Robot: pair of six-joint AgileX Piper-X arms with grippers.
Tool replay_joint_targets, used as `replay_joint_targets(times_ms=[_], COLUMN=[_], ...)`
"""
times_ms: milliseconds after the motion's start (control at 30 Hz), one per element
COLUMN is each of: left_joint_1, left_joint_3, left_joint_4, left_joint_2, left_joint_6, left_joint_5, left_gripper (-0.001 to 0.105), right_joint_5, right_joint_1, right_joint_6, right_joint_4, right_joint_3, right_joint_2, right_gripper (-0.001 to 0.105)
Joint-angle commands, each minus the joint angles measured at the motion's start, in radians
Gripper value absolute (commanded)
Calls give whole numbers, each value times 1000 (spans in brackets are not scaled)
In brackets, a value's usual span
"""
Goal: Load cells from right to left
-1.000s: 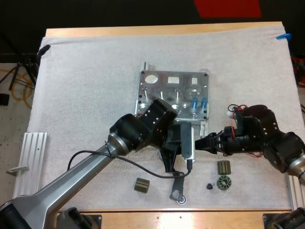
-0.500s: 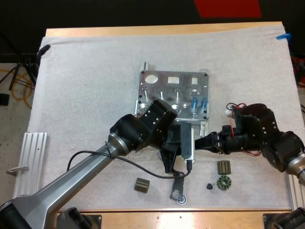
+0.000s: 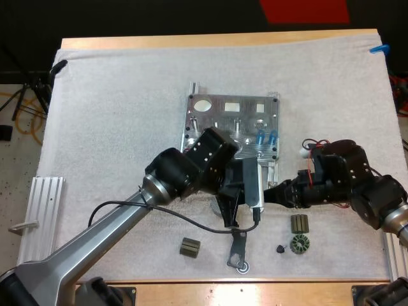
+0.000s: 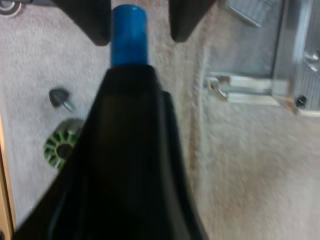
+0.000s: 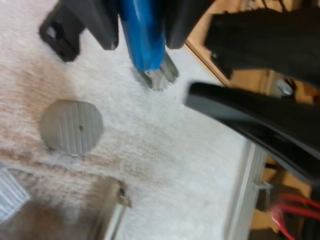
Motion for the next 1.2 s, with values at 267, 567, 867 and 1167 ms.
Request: replay_joint_targets(times_ms=[267,567,867,1167], left_joint_1=[0,0,0,0], left_joint_3=[-16,-16,-16,-16], left_joint_4=[98,121,136,248], left_joint_2=[-103,-273,-387,-437], left_joint_6=[-9,-121,-330,-400], left_joint_5=[-29,-107,-316,-438], left_gripper=[48,48,48,48], right_joint_5=[67,348,534,630], right_joint_1=[-3,-3,-1,30], right_joint_6=[-144,-441,-541,-590], right_joint_4=[48,313,438,514], right_joint_3=[-12,-167,-304,-366], right_joint_2=[-4,-4,-4,3], right_gripper=[1,1,1,1])
